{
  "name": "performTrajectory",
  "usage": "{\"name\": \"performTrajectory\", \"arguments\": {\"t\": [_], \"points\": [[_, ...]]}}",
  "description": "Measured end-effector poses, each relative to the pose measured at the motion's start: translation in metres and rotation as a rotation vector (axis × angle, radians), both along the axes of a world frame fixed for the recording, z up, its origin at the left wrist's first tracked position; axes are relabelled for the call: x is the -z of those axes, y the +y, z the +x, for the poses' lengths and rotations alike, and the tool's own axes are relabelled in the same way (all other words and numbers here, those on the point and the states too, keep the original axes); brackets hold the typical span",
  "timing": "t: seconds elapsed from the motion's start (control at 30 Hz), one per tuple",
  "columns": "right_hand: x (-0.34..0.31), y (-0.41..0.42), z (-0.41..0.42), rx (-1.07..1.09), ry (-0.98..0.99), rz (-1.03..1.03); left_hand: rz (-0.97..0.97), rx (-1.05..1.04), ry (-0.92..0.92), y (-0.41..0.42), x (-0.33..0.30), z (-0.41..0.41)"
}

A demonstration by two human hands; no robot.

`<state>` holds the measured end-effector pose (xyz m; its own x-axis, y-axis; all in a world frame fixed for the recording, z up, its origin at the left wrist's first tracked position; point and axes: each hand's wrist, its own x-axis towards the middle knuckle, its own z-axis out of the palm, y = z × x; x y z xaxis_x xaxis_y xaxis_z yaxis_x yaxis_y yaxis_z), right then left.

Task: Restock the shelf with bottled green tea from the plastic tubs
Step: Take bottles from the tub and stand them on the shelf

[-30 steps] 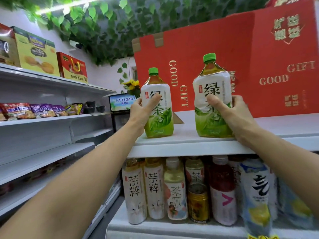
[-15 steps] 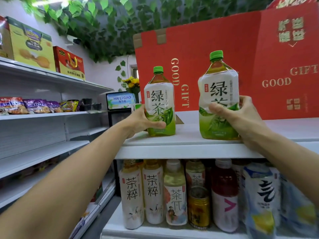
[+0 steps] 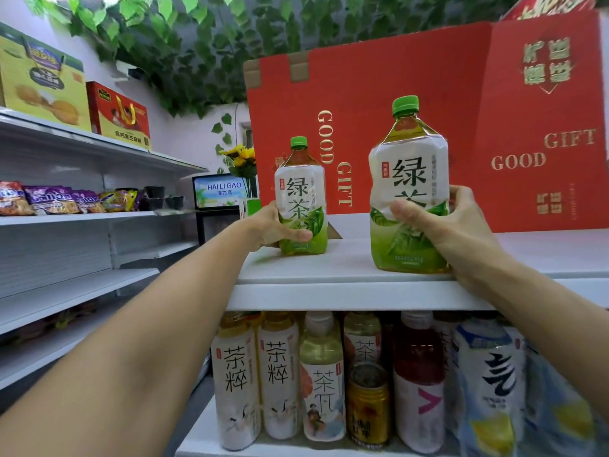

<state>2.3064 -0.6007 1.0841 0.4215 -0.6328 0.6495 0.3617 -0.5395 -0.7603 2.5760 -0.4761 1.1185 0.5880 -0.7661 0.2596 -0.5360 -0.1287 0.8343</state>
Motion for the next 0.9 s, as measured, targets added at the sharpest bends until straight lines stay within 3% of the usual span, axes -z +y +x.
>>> {"name": "performTrajectory", "arguments": {"t": [0.27,0.43,0.9], "points": [[0.001,0.001,-0.001,0.026,0.017,-0.007,-0.018,-0.082,-0.028,0.003,0.003,-0.022],[0.005,0.0,0.002,0.232,0.106,-0.135,-0.044,-0.21,-0.04,-0.002,0.004,-0.023],[-0.035,-0.034,0.068,0.016,0.39,-0.049,-0.157,-0.173,-0.066,0.001,0.026,-0.022]]}}
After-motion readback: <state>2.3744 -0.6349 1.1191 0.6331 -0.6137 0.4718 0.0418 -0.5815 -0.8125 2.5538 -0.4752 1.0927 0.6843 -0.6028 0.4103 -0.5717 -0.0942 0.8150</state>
